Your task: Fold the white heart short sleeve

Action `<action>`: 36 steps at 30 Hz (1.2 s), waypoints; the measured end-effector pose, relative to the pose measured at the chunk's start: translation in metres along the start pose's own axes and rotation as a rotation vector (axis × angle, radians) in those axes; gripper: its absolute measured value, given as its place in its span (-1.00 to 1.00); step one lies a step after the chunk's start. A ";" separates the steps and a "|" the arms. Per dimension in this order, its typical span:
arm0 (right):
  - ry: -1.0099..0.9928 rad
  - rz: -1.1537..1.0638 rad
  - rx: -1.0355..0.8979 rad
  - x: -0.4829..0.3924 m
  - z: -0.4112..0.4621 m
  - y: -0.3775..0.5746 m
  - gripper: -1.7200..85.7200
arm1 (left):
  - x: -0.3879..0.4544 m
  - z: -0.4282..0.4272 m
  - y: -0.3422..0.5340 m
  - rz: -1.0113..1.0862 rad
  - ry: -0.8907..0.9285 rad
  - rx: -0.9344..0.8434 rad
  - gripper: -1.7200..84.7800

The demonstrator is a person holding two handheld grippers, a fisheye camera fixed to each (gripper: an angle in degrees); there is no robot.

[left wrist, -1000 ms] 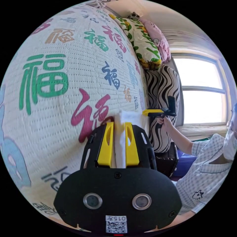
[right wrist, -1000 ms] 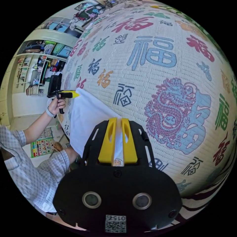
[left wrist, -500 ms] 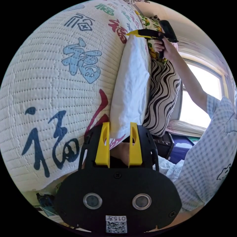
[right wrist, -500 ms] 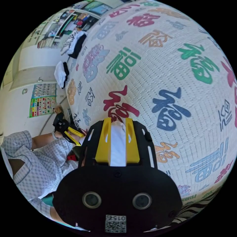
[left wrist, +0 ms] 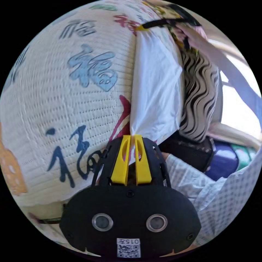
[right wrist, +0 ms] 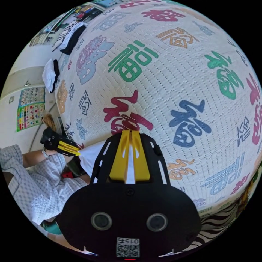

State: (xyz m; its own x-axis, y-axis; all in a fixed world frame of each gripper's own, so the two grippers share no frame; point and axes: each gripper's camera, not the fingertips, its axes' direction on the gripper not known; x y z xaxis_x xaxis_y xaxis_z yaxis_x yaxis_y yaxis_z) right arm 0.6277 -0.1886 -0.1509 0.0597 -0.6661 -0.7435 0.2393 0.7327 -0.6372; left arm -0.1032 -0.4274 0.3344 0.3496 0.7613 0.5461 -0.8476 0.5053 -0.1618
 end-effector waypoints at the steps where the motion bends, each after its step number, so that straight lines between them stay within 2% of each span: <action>1: -0.027 0.008 0.027 0.002 -0.003 0.005 -0.92 | 0.020 -0.003 -0.005 0.071 -0.120 -0.051 -0.84; 5: -0.008 0.008 0.102 -0.003 -0.015 0.026 -0.87 | 0.086 -0.009 -0.010 0.317 -0.465 -0.187 -0.77; 8: -0.001 0.023 0.136 -0.006 -0.019 0.042 -0.86 | 0.117 -0.014 -0.009 0.434 -0.597 -0.208 -0.74; 17: -0.101 0.190 0.301 0.023 -0.030 0.123 -0.90 | 0.155 -0.036 -0.049 0.592 -0.812 -0.146 -0.72; 19: -0.113 0.249 0.356 0.033 -0.032 0.150 -0.91 | 0.156 -0.050 -0.067 0.594 -0.785 -0.072 -0.72; 21: -0.129 0.299 0.415 0.045 -0.033 0.179 -0.90 | 0.147 -0.075 -0.088 0.562 -0.669 0.048 -0.72; 23: -0.152 0.385 0.503 0.064 -0.033 0.221 -0.87 | 0.113 -0.108 -0.125 0.436 -0.407 0.172 -0.70; 26: -0.173 0.508 0.578 0.089 -0.022 0.270 -0.79 | 0.066 -0.128 -0.173 0.299 -0.138 0.246 -0.67; 31: -0.252 0.604 0.589 0.117 0.013 0.324 -0.74 | 0.031 -0.118 -0.236 0.190 -0.029 0.233 -0.65; 33: -0.310 0.596 0.581 0.122 0.029 0.337 -0.76 | 0.025 -0.110 -0.254 0.176 0.020 0.190 -0.67; 36: -0.398 0.538 0.540 0.127 0.057 0.346 -0.81 | 0.022 -0.094 -0.273 0.206 -0.007 0.085 -0.75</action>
State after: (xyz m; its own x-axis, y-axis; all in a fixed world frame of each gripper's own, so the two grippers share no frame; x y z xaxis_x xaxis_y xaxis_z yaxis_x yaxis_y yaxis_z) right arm 0.7731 -0.0274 -0.4544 0.6086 -0.3210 -0.7257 0.5036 0.8630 0.0406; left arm 0.1739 -0.5105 0.3134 0.1630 0.8421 0.5141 -0.9315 0.3030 -0.2010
